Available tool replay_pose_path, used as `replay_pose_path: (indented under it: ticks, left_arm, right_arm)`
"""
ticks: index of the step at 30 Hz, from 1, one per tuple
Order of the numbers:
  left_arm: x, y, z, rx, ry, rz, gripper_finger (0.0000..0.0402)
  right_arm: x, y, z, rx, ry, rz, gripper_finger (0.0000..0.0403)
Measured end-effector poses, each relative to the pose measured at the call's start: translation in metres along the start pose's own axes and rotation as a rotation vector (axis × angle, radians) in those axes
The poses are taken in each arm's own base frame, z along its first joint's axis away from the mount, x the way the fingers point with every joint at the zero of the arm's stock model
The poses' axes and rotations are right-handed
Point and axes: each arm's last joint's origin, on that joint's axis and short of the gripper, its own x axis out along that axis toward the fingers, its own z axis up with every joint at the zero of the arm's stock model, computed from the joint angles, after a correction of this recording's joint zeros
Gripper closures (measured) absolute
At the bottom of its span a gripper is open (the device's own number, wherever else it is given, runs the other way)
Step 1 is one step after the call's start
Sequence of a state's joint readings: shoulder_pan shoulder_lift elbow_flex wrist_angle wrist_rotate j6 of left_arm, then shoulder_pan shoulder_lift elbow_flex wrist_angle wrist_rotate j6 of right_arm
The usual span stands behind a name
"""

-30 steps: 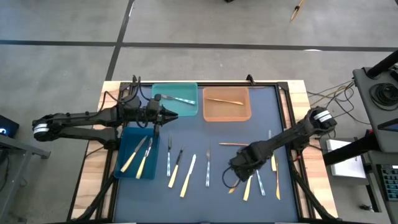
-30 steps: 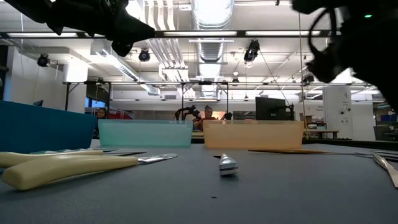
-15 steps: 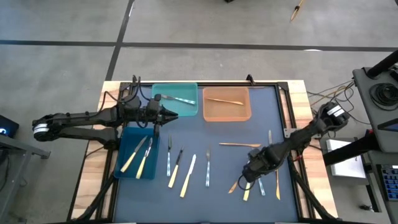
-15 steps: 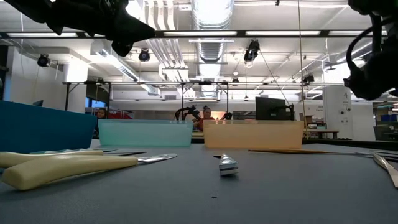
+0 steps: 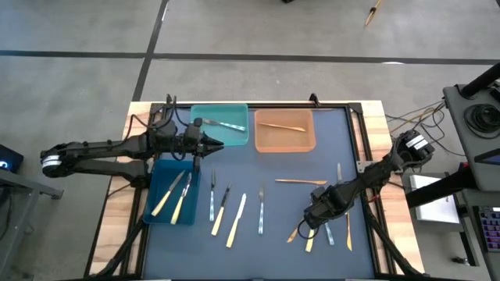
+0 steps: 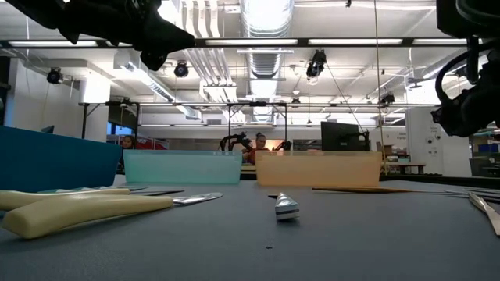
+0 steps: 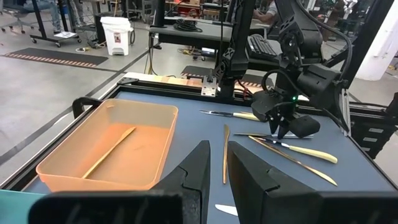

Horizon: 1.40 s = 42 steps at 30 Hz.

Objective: Sort silverware by color (type)
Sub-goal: Put the white knife into the light blue bin

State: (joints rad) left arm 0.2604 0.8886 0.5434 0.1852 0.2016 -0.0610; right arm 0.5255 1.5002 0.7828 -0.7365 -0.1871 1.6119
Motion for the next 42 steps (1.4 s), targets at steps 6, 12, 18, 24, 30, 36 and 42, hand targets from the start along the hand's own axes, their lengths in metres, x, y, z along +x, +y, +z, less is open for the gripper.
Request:
replay_pose_path:
  ticks: [6, 12, 18, 24, 30, 36, 42]
  left_arm:
    - [0.0, 0.0, 0.0, 0.0, 0.0, 0.0, 0.0365]
    - [0.0, 0.0, 0.0, 0.0, 0.0, 0.0, 0.0365]
    - [0.0, 0.0, 0.0, 0.0, -0.002, 0.003, 0.0365]
    - [0.0, 0.0, 0.0, 0.001, -0.002, 0.01, 0.0365]
    - [0.0, 0.0, 0.0, 0.001, -0.003, 0.011, 0.0365]
    - [0.0, 0.0, 0.001, 0.002, -0.008, 0.01, 0.0365]
    - [0.0, 0.0, 0.002, 0.032, -0.024, 0.009, 0.0365]
  right_arm:
    - [0.003, 0.001, 0.001, 0.003, -0.007, -0.009, 0.0332]
    - [0.004, 0.001, 0.001, 0.016, -0.021, -0.009, 0.0376]
    - [0.004, 0.001, 0.001, 0.021, -0.024, -0.008, 0.0387]
    - [0.002, 0.0, 0.001, 0.032, -0.027, 0.002, 0.0388]
    - [-0.007, -0.002, 0.0, 0.033, -0.046, 0.038, 0.0389]
    - [-0.02, -0.006, 0.0, 0.03, -0.093, 0.087, 0.039]
    - [-0.045, -0.011, 0.001, 0.006, -0.179, 0.216, 0.039]
